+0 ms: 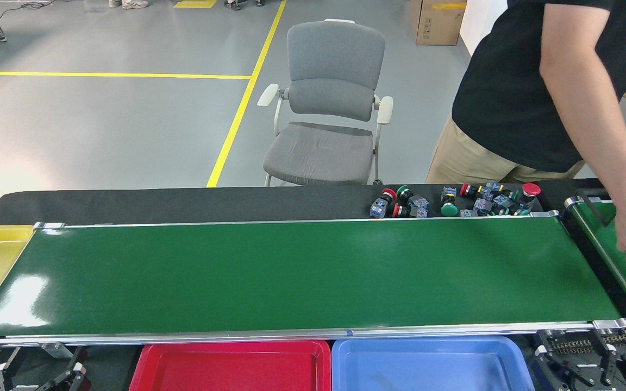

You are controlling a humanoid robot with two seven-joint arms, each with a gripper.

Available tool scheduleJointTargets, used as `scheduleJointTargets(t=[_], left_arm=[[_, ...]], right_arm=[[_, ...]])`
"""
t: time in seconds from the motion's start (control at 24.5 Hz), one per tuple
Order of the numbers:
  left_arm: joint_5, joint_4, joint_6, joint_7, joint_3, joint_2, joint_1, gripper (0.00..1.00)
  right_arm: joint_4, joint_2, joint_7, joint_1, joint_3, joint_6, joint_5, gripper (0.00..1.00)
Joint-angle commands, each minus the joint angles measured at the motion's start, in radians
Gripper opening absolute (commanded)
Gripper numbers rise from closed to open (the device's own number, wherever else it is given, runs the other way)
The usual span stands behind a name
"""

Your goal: Pick switch part from conveyor to tray

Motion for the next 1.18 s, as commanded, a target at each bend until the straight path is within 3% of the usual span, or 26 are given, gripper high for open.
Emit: scheduleJointTargets(t=[0.0,0.49,0.94,1.14], left_arm=[[0.005,-0.006,0.007,0.009,0.004,0.014,0.0,1.0],[0.029,-0.012,0.01,0.015,0.004,0.011,0.001,1.0],[0.028,-0.014,0.013,0.014,0.014,0.001,0.001,1.0],[0.028,-0.009,0.013,0.014,0.013,0.003,0.001,1.0]], right_arm=[[-0.015,0.002,0.0,-0.002,-0.004,0.003,-0.002,0.99],[-0.015,0.0,0.051,-0.023,-0.006,0.022,-0.004,0.99],[0.001,-0.007,0.12,-0.132,-0.012,0.026,-0.013,0.99],[0.068,-0.009,0.167,-0.187,-0.012,0.026,-0.012,0.99]])
